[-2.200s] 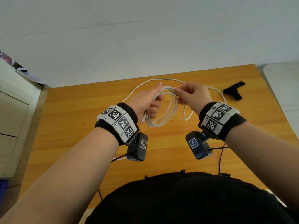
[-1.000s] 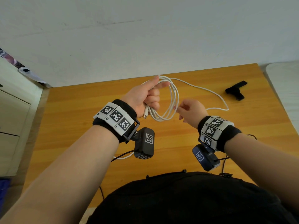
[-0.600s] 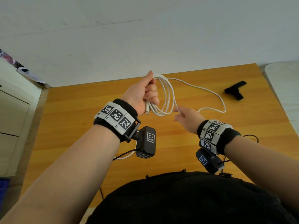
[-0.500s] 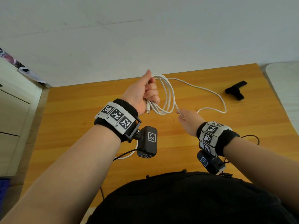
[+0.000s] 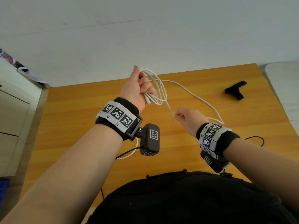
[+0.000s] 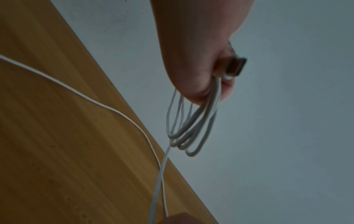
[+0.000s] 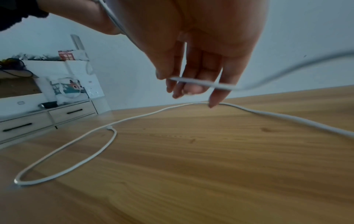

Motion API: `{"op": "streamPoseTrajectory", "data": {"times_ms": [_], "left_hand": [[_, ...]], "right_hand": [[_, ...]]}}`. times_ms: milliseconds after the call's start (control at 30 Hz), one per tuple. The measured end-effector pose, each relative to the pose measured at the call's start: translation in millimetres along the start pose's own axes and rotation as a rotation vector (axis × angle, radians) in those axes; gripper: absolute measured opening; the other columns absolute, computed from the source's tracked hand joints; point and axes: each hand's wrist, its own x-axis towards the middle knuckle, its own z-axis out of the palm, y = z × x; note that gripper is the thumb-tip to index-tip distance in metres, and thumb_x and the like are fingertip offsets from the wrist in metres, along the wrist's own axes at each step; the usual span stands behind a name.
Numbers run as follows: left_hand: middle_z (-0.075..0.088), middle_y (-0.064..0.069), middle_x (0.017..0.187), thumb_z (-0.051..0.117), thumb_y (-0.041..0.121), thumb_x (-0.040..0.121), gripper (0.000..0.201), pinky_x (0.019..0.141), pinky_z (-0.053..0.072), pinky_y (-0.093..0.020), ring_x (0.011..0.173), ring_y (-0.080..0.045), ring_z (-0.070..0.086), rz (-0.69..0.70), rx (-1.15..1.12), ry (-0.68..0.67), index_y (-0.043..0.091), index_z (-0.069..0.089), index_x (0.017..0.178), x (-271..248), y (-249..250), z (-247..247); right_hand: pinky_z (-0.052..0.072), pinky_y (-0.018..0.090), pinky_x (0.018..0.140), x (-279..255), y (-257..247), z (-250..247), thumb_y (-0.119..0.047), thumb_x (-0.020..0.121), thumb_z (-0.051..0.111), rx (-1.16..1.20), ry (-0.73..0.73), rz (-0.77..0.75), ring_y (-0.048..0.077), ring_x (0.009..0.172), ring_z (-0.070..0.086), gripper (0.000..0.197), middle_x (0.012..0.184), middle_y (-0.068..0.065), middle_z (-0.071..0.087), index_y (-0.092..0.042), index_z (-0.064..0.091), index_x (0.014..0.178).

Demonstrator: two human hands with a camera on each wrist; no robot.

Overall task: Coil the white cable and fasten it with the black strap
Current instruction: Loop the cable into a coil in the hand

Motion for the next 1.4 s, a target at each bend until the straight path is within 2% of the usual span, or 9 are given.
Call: {"op": "streamPoseTrajectory", "data": {"times_ms": [233,367,500,600,767,967,1067,1300,1400], "left_hand": [[0.031,0.008,0.044,0.039,0.040,0.097,0.037,0.047,0.023,-0.020,0.034,-0.006,0.025,0.017,0.051,-0.039,0.018,0.044,0.067,2,-7,2],[0.035,0.007,0.043,0.035,0.027,0.098,0.032,0.045,0.023,-0.021,0.032,-0.006,0.027,0.068,0.202,-0.069,0.017,0.040,0.068,0,-11,6],[0.036,0.007,0.046,0.030,0.029,0.102,0.030,0.048,0.023,-0.023,0.034,-0.007,0.028,0.138,0.391,-0.072,0.017,0.036,0.074,0,-16,6],[0.035,0.004,0.054,0.028,0.028,0.102,0.026,0.049,0.025,-0.023,0.038,-0.007,0.030,0.219,0.548,-0.083,0.016,0.034,0.080,-1,-21,6],[0.034,0.003,0.061,0.029,0.027,0.102,0.022,0.049,0.030,-0.023,0.043,-0.008,0.032,0.335,0.832,-0.112,0.014,0.035,0.086,-2,-27,5],[0.034,0.003,0.067,0.031,0.029,0.101,0.021,0.053,0.031,-0.027,0.052,-0.012,0.033,0.363,0.984,-0.119,0.015,0.036,0.086,-3,-32,0],[0.038,0.002,0.070,0.031,0.030,0.101,0.021,0.057,0.037,-0.028,0.055,-0.011,0.038,0.358,1.029,-0.100,0.014,0.037,0.089,-1,-33,-2],[0.049,0.000,0.087,0.032,0.033,0.100,0.018,0.077,0.054,-0.038,0.074,-0.015,0.059,0.267,1.083,-0.080,0.018,0.040,0.103,-3,-38,-2],[0.051,-0.004,0.090,0.032,0.033,0.100,0.020,0.075,0.056,-0.041,0.075,-0.020,0.062,0.182,1.090,-0.105,0.016,0.038,0.108,-5,-39,-3]], "right_hand": [[0.049,0.036,0.083,-1,-15,0,-0.009,0.095,0.045,-0.156,-0.093,-0.161,0.026,0.095,0.053,0.037,0.113,0.008,0.049,-0.021,0.056,0.127],[0.036,0.031,0.066,-1,-22,-4,0.002,0.091,0.046,-0.173,-0.052,-0.251,0.022,0.086,0.038,0.043,0.091,0.002,0.035,-0.033,0.060,0.111],[0.036,0.031,0.060,-2,-29,-17,-0.020,0.099,0.040,-0.324,-0.020,-0.297,0.023,0.082,0.047,0.040,0.096,0.003,0.044,-0.042,0.046,0.132],[0.048,0.036,0.073,-5,-32,-24,-0.028,0.096,0.047,-0.250,-0.035,-0.274,0.029,0.095,0.058,0.031,0.113,0.007,0.050,-0.024,0.057,0.125],[0.049,0.040,0.083,-4,-32,-25,-0.003,0.088,0.052,-0.175,0.081,-0.279,0.032,0.090,0.057,0.017,0.118,0.012,0.044,-0.003,0.064,0.101],[0.045,0.033,0.062,-9,-37,-35,-0.037,0.096,0.043,-0.387,0.123,-0.270,0.027,0.090,0.059,0.028,0.105,0.005,0.057,-0.022,0.062,0.112],[0.040,0.029,0.057,-9,-40,-41,-0.049,0.094,0.041,-0.486,0.085,-0.156,0.025,0.079,0.059,0.037,0.086,0.003,0.057,-0.016,0.058,0.101],[0.049,0.038,0.076,-7,-37,-41,-0.019,0.091,0.051,-0.197,0.146,-0.288,0.029,0.091,0.058,0.019,0.102,0.008,0.055,-0.010,0.065,0.100],[0.047,0.035,0.070,-9,-37,-43,-0.027,0.090,0.056,-0.183,0.213,-0.349,0.028,0.089,0.059,0.020,0.105,0.007,0.057,-0.014,0.067,0.101]]}}
